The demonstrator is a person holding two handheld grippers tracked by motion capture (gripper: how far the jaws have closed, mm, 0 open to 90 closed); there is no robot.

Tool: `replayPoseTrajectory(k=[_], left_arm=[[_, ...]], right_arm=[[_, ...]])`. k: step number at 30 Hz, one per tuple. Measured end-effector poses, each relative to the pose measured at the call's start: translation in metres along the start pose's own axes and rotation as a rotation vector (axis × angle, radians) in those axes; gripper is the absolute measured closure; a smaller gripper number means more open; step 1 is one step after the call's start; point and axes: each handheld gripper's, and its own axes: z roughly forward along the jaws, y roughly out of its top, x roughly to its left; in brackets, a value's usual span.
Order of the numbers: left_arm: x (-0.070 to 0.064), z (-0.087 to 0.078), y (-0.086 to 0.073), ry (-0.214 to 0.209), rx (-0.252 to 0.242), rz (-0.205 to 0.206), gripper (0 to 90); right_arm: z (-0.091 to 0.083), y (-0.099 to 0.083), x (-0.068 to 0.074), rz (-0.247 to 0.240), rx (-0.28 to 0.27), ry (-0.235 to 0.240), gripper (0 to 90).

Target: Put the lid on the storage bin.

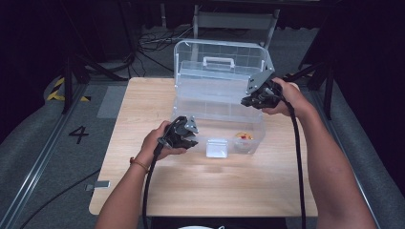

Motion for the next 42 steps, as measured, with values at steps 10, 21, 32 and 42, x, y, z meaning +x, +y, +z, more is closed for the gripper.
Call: replayPoseTrajectory(k=[10, 21, 32, 42], left_arm=[[-0.008, 0.001, 0.006, 0.01, -0.027, 0.037, 59.1], [-0.012, -0.012, 0.008, 0.042, -0.095, 0.039, 56.0], [-0.01, -0.02, 0.003, 0.034, -0.087, 0.031, 64.3], [-0.008, -0.016, 0.002, 0.055, -0.076, 0.032, 69.1]], right_arm=[[-0.001, -0.003, 0.007, -0.012, -0.007, -0.022, 85.4], [-0.001, -0.008, 0.015, 0.006, -0.026, -0.039, 84.2], [-0.001, -0.01, 0.019, 0.02, -0.036, -0.05, 82.8], [-0.001, -0.011, 0.021, 0.026, -0.047, -0.055, 82.4]])
